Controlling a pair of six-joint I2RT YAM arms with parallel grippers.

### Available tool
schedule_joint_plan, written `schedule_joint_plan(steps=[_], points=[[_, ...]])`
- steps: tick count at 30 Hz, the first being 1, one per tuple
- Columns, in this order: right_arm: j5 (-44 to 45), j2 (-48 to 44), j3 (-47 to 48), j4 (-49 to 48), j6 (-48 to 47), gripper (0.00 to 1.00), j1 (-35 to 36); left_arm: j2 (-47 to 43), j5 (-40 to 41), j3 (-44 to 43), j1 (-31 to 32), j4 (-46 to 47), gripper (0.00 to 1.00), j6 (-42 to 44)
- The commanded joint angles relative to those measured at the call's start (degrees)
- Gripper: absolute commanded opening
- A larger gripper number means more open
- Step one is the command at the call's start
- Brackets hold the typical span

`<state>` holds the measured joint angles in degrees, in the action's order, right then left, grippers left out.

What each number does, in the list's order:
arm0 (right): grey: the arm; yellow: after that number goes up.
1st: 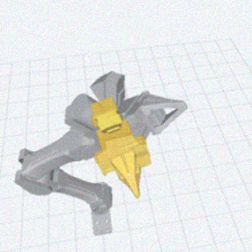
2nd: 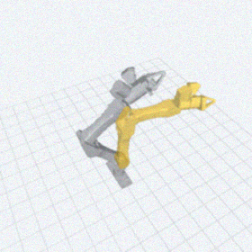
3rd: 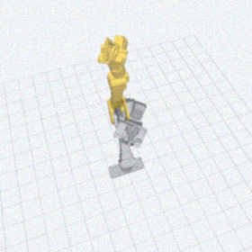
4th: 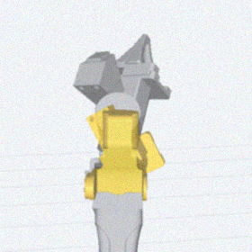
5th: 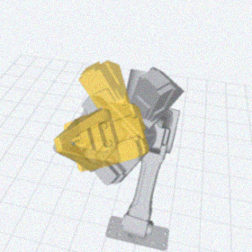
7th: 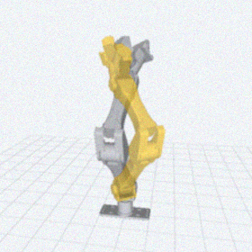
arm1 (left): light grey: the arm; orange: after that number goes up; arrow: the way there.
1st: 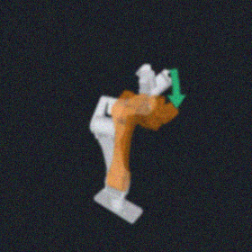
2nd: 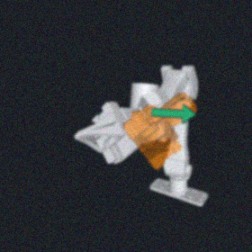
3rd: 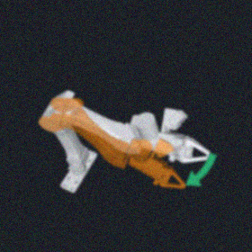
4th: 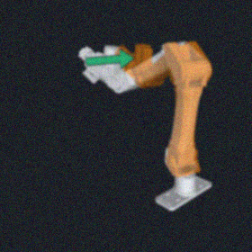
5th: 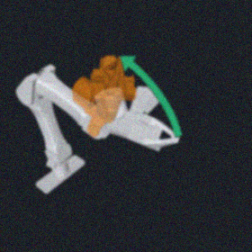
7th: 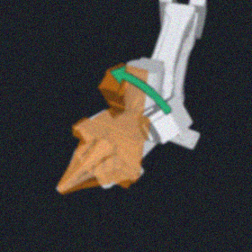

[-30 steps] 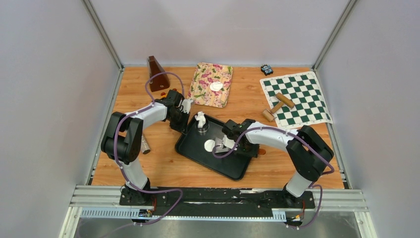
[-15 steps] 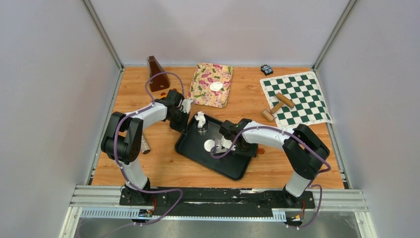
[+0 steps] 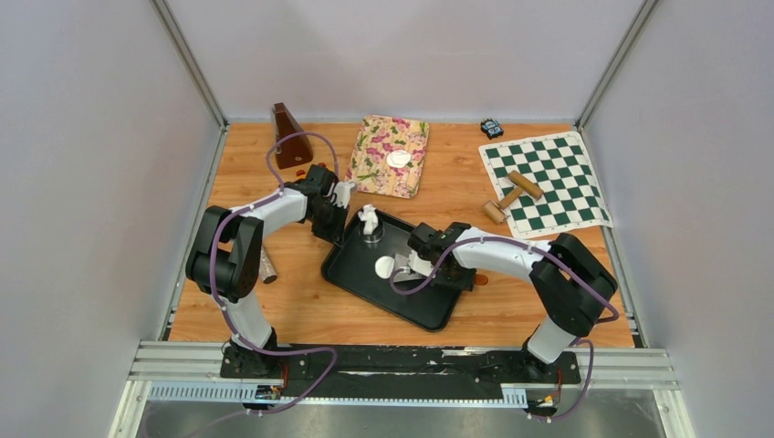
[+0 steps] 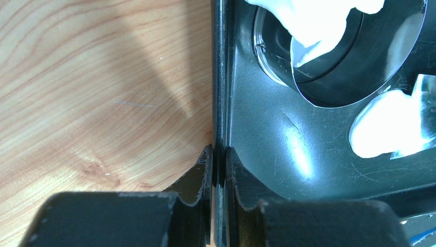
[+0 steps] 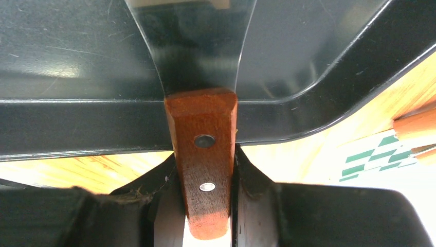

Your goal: Roll out the dumpling wrappers from the dough

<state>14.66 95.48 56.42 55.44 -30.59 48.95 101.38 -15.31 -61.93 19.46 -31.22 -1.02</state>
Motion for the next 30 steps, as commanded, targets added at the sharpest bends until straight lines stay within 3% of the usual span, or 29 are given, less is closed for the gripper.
schedule_joint_plan(steps=[1, 9, 16, 22, 30], points=[[-6.0, -3.1, 0.0, -15.4, 1.9, 0.0, 0.2, 1.0, 3.4, 0.5, 0.1, -0.2, 0.0, 1.4], [-7.2, -2.3, 0.1, -12.2, 0.4, 0.0, 0.1, 0.4, 3.9, 0.9, 0.1, -0.3, 0.0, 1.4], [-10.1, -6.1, 0.6, -2.6, -3.1, 0.0, -0.7, 0.9, 3.7, 0.6, 0.1, -0.2, 0.0, 1.3], [-8.4, 0.1, 4.2, 6.6, -3.5, 0.0, -1.0, 0.7, 4.1, 1.0, 0.1, 0.2, 0.0, 1.4], [-5.0, 4.4, 9.5, 11.9, -3.3, 0.0, -2.5, 0.5, 3.8, 1.1, 0.1, 0.3, 0.0, 1.3]])
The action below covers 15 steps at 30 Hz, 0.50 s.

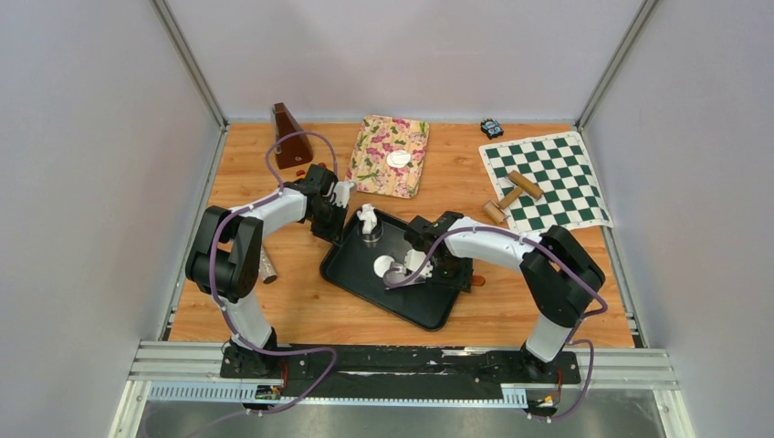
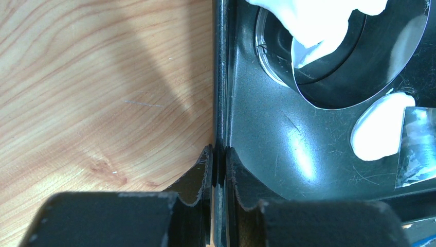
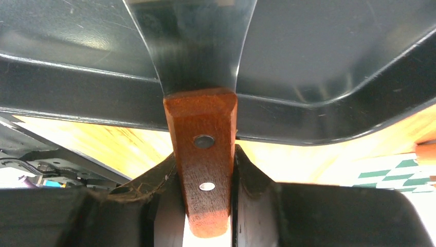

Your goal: Roll out the dumpling wrappers from the dough

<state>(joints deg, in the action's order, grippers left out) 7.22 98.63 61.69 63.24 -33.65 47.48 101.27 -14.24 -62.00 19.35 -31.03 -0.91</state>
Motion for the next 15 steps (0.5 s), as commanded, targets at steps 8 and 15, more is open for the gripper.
schedule_joint_plan(steps=[8, 15], points=[[5.3, 1.2, 7.1, 5.9, -0.4, 0.0, -1.9, 0.5, 2.2, 1.3, 0.2, 0.3, 0.0, 1.2], [7.0, -1.2, 5.2, 7.4, -0.8, 0.0, -2.0, 0.7, 1.9, 1.1, 0.3, 0.3, 0.0, 0.0]])
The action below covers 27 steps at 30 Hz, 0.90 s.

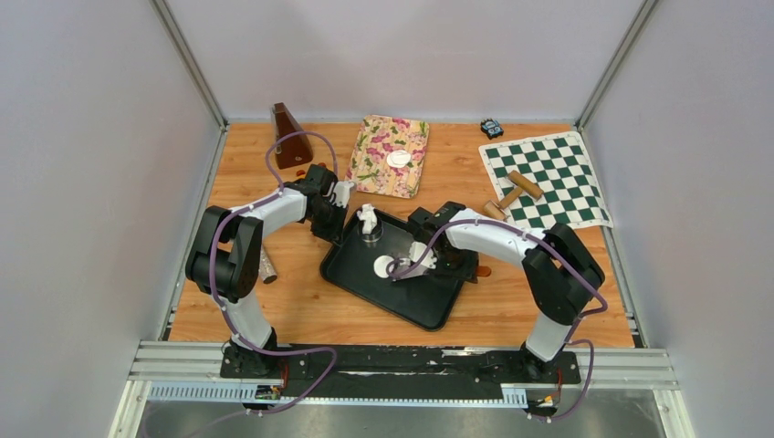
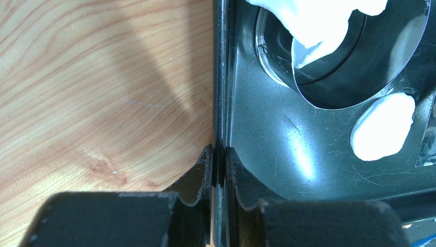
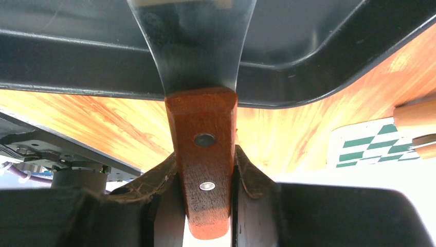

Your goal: Roll out the dumpling wrappers from the dough

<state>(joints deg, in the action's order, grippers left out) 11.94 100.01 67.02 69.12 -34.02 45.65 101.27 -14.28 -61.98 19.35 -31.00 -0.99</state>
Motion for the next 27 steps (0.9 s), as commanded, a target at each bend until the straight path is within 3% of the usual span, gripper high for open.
schedule_joint_plan(steps=[1, 8, 18, 27], points=[[2.5, -1.9, -0.3, 1.3, -0.3, 0.0, -0.1, 0.8, 2.0, 1.1, 0.3, 0.2, 0.0, 0.0], [6.1, 4.1, 0.7, 0.6, 0.7, 0.0, 0.1, 0.4, 2.4, 1.1, 0.2, 0.3, 0.0, -0.1], [6.6, 10.1, 9.3, 1.3, 1.1, 0.0, 2.3, 0.5, 2.3, 1.1, 0.2, 0.4, 0.0, -0.2], [11.4, 9.6, 8.7, -2.5, 3.0, 0.0, 4.5, 0.1, 2.2, 1.3, 0.2, 0.5, 0.0, -0.4]])
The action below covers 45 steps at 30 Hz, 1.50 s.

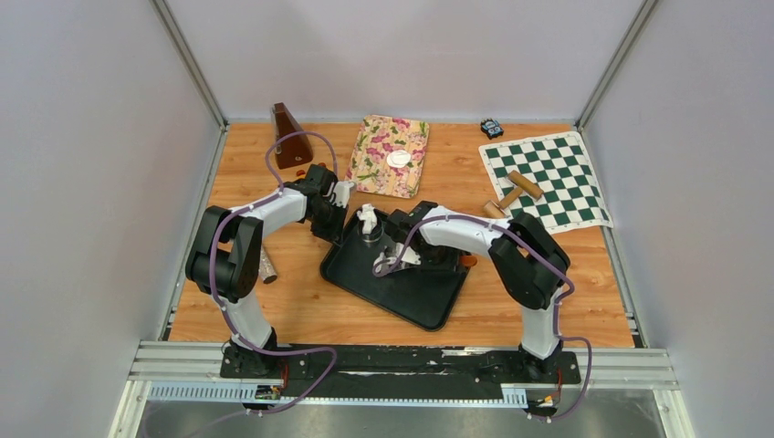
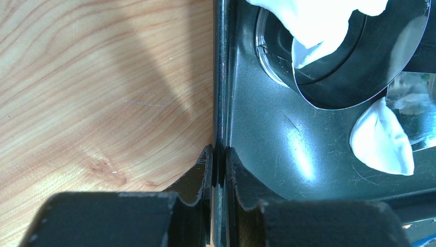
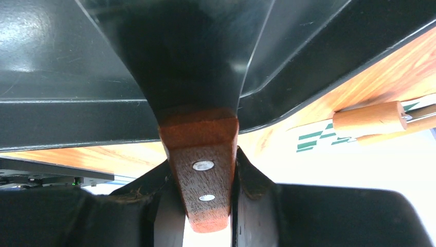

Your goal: Roll out the dumpling wrappers from the dough

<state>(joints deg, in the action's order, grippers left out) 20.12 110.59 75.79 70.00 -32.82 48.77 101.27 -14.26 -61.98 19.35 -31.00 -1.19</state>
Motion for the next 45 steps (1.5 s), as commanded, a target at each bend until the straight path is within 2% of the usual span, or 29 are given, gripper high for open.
schedule_joint_plan(steps=[1, 5, 9, 17, 27, 28, 29, 31, 35, 40, 43, 45], points=[[3.4, -1.0, -0.5, -4.1, 1.9, 0.0, 1.5, 0.2, 2.1, 1.2, 0.2, 0.6, 0.0, -0.2], [3.7, -1.7, -2.2, -6.0, 2.5, 0.0, 1.6, 0.2, 2.0, 1.2, 0.2, 0.5, 0.0, -0.2], [6.6, -4.0, -5.1, -5.3, 2.6, 0.0, 1.8, -0.1, 2.1, 1.4, 0.2, 0.6, 0.0, -0.2], [6.5, -8.6, -9.8, -3.8, 2.7, 0.0, 1.4, 0.2, 2.4, 1.3, 0.2, 0.7, 0.0, -0.2], [6.7, -4.0, -3.5, -1.6, 2.7, 0.0, 1.2, -1.3, 3.1, 0.9, 0.2, 0.6, 0.0, 0.4], [6.7, -3.8, -2.9, -1.5, 2.7, 0.0, 1.2, -1.7, 3.0, 0.9, 0.2, 0.6, 0.02, 0.5], [6.6, -3.9, -2.4, -1.5, 2.7, 0.0, 1.1, -2.5, 2.8, 0.9, 0.2, 0.5, 0.13, 0.5], [6.4, -4.0, -2.3, -1.5, 2.6, 0.0, 0.9, -3.7, 2.5, 1.1, 0.2, 0.7, 0.25, 0.6], [6.4, -4.0, -2.8, -1.2, 2.9, 0.0, 0.7, -4.2, 1.8, 1.4, 0.2, 1.0, 0.36, 0.5], [6.5, -4.3, -4.1, -0.7, 2.8, 0.0, 0.7, -4.5, 0.5, 1.3, 0.2, 1.0, 0.4, 0.5], [6.5, -3.4, -4.4, -0.5, 2.8, 0.0, 0.5, -5.1, -0.6, 1.6, 0.2, 1.3, 0.38, 0.4], [6.3, -2.8, -3.7, -0.2, 2.8, 0.0, 0.4, -5.3, -0.8, 1.4, 0.2, 1.2, 0.43, 0.5]])
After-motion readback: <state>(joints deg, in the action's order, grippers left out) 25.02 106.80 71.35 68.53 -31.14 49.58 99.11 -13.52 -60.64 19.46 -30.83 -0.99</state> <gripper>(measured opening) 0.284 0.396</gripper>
